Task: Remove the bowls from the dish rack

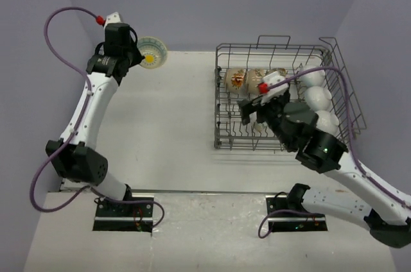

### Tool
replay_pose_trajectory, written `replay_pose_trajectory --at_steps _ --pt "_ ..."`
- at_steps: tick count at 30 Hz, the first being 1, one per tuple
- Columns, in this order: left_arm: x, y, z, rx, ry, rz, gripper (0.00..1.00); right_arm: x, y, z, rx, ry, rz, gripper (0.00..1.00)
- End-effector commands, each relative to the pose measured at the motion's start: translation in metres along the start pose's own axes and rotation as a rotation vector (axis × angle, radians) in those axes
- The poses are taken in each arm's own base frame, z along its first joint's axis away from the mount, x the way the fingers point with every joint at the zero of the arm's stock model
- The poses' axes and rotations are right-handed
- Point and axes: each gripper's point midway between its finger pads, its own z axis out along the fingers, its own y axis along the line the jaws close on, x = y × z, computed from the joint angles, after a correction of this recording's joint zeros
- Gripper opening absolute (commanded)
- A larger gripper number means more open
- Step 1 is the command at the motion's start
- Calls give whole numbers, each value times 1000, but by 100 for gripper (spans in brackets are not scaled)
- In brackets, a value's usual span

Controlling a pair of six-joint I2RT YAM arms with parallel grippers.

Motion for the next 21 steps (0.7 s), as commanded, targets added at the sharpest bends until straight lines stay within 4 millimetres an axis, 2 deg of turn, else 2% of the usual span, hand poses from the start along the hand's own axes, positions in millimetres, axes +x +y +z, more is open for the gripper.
replay_pose_trajectory --at_steps 1,2,3,4,5,6,7,8,9,10,11,12,17,21 --pt "-10 -9 63 119 -9 -131 0 4 -18 -19 -14 -30 407 99" --pt "-2 2 90 107 12 -142 0 14 -32 -20 13 -15 468 99" --pt "-8 1 105 122 -22 -153 0 18 -32 -23 -7 -9 485 99" --pt "4 8 132 99 6 -161 0 24 -28 -28 -41 2 496 99" --pt "-1 23 148 88 4 -183 0 36 -30 -30 -29 42 500 99" --pt "1 20 162 143 29 -200 0 40 -27 -32 -37 55 509 99" --pt "24 27 192 132 87 -210 0 46 -18 -35 -84 72 512 99" --pt "9 44 204 125 61 -241 0 48 -13 -37 -115 77 516 99" --pt "7 43 214 171 54 -246 0 51 -8 -39 -139 81 519 99" --pt "22 51 233 165 77 -248 0 55 -4 -43 -160 84 521 99" --pt "19 55 240 169 63 -221 0 57 -1 -44 -172 85 521 99" --pt "29 69 253 130 70 -213 0 61 -1 -47 -172 82 521 99" --pt "53 109 281 64 104 -222 0 72 -6 -50 -139 81 508 99" --pt "62 120 293 59 114 -213 0 80 -13 -42 -92 111 509 99"
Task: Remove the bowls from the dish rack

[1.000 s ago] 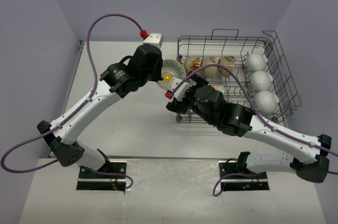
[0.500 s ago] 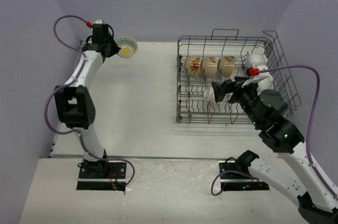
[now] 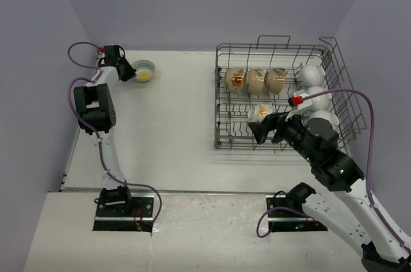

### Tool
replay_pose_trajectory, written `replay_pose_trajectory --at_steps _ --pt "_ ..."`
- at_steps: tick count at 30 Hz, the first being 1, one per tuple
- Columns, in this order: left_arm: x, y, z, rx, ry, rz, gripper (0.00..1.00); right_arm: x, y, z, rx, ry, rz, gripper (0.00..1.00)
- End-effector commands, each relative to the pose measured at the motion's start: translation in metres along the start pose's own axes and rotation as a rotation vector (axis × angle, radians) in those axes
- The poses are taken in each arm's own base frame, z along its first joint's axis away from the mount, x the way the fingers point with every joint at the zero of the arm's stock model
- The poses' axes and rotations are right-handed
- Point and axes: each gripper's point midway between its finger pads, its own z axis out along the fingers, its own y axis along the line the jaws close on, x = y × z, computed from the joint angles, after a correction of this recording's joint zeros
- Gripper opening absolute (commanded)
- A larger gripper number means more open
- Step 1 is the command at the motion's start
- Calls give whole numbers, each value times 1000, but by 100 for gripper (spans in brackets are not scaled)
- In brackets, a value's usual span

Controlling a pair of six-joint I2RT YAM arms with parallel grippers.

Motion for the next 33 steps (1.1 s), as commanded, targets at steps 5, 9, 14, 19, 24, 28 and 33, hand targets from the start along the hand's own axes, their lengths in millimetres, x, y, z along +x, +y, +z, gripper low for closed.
replay_pose_trajectory --at_steps 5,9,14,19,24,28,33 --pt "-57 -15 -1 64 -140 29 28 4 -11 19 41 50 77 99" --pt "-56 -11 -4 52 -138 21 78 -3 -18 30 45 64 127 99" --pt "-55 -5 -11 3 -113 -8 99 -6 -27 42 29 88 172 99" --pt "-92 -14 -78 -72 -200 -66 100 -4 -70 60 90 136 279 99" --pt "-115 -35 -196 -63 -333 -141 100 8 -104 79 164 194 348 99" --pt "-83 -61 -270 80 -400 -64 100 26 -99 91 86 242 417 99" --pt "2 -89 -322 189 -375 127 100 44 -119 88 151 218 441 96"
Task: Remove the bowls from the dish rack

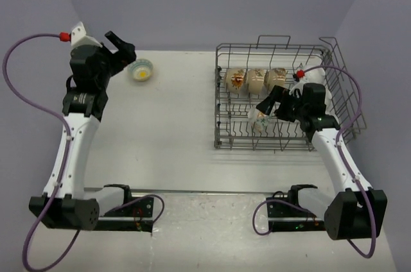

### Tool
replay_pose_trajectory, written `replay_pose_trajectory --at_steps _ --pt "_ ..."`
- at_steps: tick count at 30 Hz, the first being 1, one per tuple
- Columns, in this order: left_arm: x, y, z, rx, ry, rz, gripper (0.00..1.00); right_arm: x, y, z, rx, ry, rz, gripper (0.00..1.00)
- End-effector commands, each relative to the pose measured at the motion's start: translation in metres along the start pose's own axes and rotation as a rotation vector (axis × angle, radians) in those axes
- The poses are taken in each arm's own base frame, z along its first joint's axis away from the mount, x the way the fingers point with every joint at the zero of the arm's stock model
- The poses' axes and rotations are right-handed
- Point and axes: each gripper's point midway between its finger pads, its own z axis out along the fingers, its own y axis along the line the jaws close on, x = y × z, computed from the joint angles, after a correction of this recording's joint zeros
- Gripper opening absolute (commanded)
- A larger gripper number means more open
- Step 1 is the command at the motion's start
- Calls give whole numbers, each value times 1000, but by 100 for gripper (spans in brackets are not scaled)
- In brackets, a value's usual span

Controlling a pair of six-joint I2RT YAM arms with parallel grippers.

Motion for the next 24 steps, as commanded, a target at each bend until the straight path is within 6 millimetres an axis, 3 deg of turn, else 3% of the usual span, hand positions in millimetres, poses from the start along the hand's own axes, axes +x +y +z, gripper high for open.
replay_pose_trajectory --at_steps 1,2,3,6,12,15,20,24 --pt "71 2 -17 30 139 107 100 -9 -2 0 -28 -53 17 95" --pt "91 7 -22 33 178 126 100 -7 -3 4 -35 -33 24 92" --pt "96 6 -28 47 190 137 100 -4 -7 7 -26 -25 28 91" --pt "98 1 -53 87 203 174 100 2 -19 12 14 -21 43 90" --pt "89 -7 -93 183 199 234 100 20 -6 26 -130 49 58 88" --pt "97 -7 -107 239 234 281 100 18 -17 26 -159 56 94 85" --pt "115 16 -114 203 258 348 100 12 -13 20 -258 53 115 79" --pt "124 18 -116 220 271 345 100 14 -8 23 -324 81 120 75"
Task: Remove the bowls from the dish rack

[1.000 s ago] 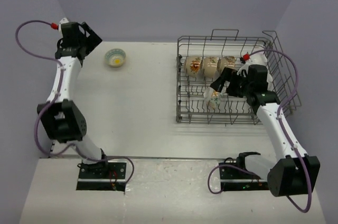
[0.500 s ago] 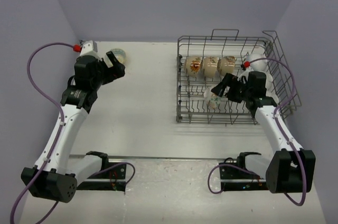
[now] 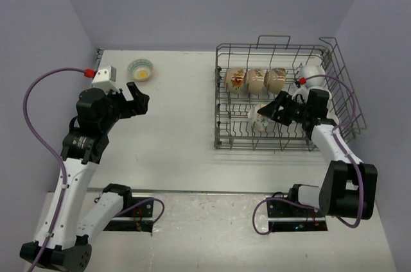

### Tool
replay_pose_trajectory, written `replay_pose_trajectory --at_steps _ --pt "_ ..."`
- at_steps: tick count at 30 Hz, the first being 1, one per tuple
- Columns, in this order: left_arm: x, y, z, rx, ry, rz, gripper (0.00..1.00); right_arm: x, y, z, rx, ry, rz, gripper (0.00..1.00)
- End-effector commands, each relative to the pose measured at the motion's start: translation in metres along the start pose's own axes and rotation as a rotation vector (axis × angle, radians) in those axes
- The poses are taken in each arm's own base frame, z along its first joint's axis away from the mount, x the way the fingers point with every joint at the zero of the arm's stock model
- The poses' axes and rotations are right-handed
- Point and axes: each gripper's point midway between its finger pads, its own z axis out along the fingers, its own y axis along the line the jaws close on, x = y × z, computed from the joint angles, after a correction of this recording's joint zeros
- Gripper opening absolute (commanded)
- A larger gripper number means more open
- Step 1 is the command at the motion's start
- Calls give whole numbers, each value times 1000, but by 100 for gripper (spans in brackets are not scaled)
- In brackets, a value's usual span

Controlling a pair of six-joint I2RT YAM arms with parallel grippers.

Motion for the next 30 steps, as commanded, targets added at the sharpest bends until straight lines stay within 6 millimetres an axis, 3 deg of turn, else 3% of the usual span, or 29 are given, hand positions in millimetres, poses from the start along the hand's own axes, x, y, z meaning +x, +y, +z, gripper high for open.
replay_pose_trajectory --at_steps 1,8,22,30 --pt "18 1 4 18 55 43 100 -7 19 2 -135 10 -42 73" --pt "21 2 7 20 54 43 100 -9 22 6 -170 26 -39 65" --pt "65 23 36 -34 144 51 100 -15 28 12 -229 56 -38 47" --pt "66 26 36 -46 140 54 100 -14 33 11 -271 82 -32 37"
